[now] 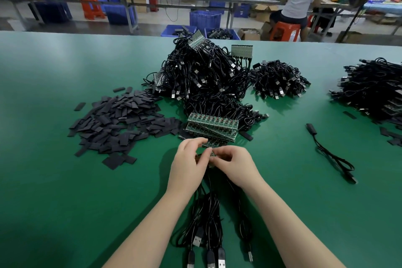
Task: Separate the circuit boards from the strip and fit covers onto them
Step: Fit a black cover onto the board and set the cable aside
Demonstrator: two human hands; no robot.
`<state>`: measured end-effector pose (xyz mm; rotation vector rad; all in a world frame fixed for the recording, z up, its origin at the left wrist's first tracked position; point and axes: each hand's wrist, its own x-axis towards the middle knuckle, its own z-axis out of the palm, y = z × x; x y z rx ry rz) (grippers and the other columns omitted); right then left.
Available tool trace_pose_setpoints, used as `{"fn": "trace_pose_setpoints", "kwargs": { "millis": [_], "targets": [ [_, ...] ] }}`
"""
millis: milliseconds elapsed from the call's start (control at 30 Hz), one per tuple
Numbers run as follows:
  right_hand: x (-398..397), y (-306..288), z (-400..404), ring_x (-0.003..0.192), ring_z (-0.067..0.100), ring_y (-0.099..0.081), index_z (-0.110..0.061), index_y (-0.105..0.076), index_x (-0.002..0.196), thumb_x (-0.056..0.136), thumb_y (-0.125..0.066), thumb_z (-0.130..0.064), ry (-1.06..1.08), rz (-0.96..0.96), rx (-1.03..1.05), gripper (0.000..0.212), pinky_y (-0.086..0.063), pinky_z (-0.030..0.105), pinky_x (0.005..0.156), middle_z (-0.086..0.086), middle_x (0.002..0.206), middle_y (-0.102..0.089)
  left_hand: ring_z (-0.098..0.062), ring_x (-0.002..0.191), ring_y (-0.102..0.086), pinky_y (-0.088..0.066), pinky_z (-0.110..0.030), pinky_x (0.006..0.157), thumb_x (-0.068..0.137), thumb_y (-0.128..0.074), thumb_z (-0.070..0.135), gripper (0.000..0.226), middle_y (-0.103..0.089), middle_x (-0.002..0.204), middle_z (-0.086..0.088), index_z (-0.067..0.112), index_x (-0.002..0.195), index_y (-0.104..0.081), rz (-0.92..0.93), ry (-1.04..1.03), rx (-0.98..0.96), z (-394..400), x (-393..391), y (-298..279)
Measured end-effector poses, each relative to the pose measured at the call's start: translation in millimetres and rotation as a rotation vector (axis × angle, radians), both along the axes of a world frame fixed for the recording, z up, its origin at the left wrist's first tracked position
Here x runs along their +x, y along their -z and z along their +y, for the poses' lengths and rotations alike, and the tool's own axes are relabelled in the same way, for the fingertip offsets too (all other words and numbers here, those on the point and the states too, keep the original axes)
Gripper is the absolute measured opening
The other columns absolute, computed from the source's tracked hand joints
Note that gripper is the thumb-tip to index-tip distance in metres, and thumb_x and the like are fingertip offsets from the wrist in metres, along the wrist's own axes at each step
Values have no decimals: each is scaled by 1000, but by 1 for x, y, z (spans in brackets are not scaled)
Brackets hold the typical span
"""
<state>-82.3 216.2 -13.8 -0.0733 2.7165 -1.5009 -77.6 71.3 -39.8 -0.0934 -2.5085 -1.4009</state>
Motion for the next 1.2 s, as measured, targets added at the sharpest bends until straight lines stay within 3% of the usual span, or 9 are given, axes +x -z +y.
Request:
{"fn": "trace_pose_setpoints", "kwargs": {
  "millis": [100,233,367,500,600,733,767,900,1200],
  "targets": [
    [2,2,7,77,6,-67,-34,-72,85,85,-76,-22,77,45,-144,12,-55,26,76,-8,79,-73,5,95,-57,-43,-11,73,72,-65,66,44,-57,106,27,52,112,-53,-53,-12,93,-5,-1,0],
    [3,9,15,80,4,-70,-33,-74,82,82,-80,-24,145,53,-279,10,-56,27,79,-13,83,-75,0,104,-61,-51,-28,90,60,-75,61,45,-68,103,25,54,101,-60,-126,95,178,-8,-5,2],
    [7,13,16,73,4,-68,-32,-77,80,80,-81,-29,160,78,-294,5,-52,25,73,-13,78,-75,8,110,-55,-45,-21,92,66,-78,49,41,-65,106,27,56,101,-59,-110,104,178,-9,-6,0],
    [8,15,13,68,2,-65,-28,-76,78,80,-82,-27,173,119,-263,6,-51,21,67,-13,73,-73,19,103,-47,-35,-7,87,77,-77,36,39,-57,106,45,59,103,-58,-105,126,154,-7,-3,-1],
    [10,15,12,65,0,-64,-29,-75,75,80,-82,-25,172,136,-256,9,-48,16,64,-14,71,-73,12,95,-55,-39,-10,82,77,-78,34,38,-61,95,40,57,99,-58,-101,100,152,-6,-3,-2],
    [11,17,8,64,-4,-62,-31,-74,71,79,-83,-22,209,178,-214,15,-45,9,61,-19,69,-71,-24,73,-63,-53,-41,70,73,-78,33,36,-71,79,6,49,98,-57,-105,68,169,-4,-4,-1],
    [11,17,7,65,-4,-62,-31,-73,71,79,-83,-22,209,183,-205,15,-45,8,62,-21,70,-71,-27,67,-62,-53,-42,67,72,-77,33,37,-72,77,2,48,98,-56,-105,69,170,-4,-4,-1],
    [10,17,6,68,-3,-64,-32,-72,70,79,-83,-22,226,210,-183,17,-45,8,63,-21,68,-70,-5,41,-44,-40,-19,45,74,-78,28,42,-72,71,14,49,96,-48,-87,53,170,-2,-4,-1],
    [11,19,1,63,-3,-62,-28,-71,68,81,-80,-19,246,226,-184,18,-44,8,60,-16,64,-69,-4,39,-44,-33,-15,40,75,-75,27,43,-70,67,17,42,92,-39,-73,-3,156,4,0,-2]
  ]
}}
